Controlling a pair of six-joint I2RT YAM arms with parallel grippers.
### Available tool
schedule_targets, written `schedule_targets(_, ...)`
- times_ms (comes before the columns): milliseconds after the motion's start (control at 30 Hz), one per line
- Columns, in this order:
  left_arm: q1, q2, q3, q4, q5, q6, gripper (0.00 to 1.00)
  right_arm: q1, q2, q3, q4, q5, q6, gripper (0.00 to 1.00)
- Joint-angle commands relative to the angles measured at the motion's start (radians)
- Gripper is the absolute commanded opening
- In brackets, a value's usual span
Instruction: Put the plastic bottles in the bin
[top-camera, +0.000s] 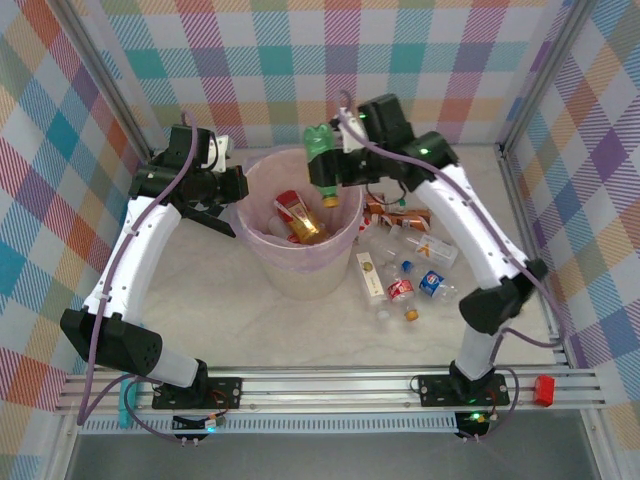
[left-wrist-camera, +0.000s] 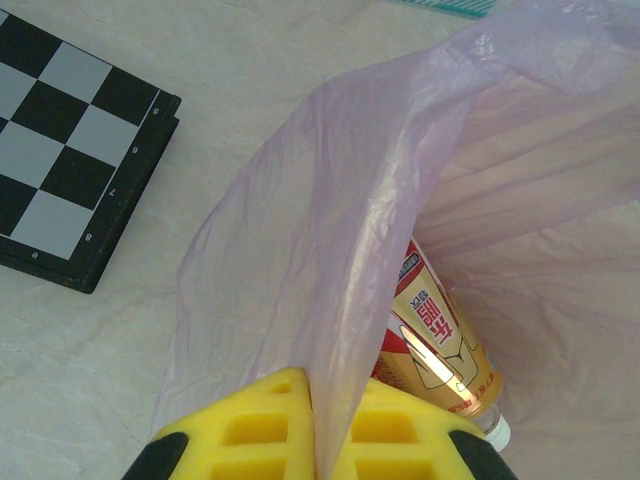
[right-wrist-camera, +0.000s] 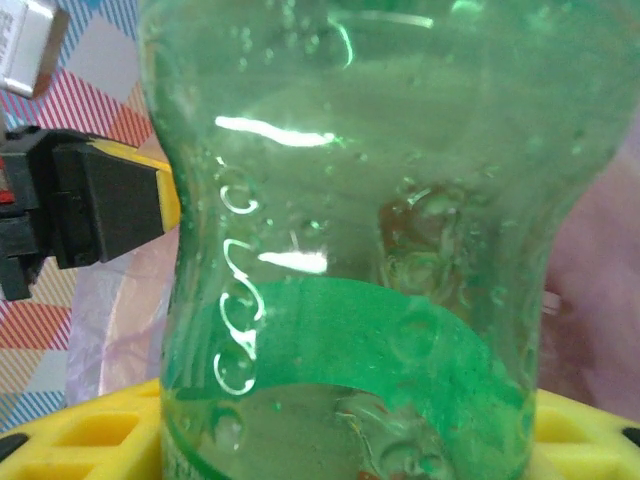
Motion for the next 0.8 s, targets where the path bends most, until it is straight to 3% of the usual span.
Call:
schedule_targets(0,-0.014,0.006,-0.010,0.032,0.073,-0.035,0.00,0.063,0.106,0.112,-0.074,0.072,-0.032,0.39)
schedule_targets(233,-0.015,0.008,-0.005,0.032,0.069,-0.034,0.00,0.135,0.361,0.326,-0.217,0.167,-0.063,0.42)
schedule_targets(467,-0.015,0.011,-0.006,0.037,0.069,-0.032,0.00,0.153,0.453,0.283,-0.208,0.211,-0.048,0.46)
schedule_targets(767,-0.014,0.014,-0.002,0.035,0.068,-0.033,0.00,0.179,0.459,0.227,-0.175,0.204,-0.053,0.72)
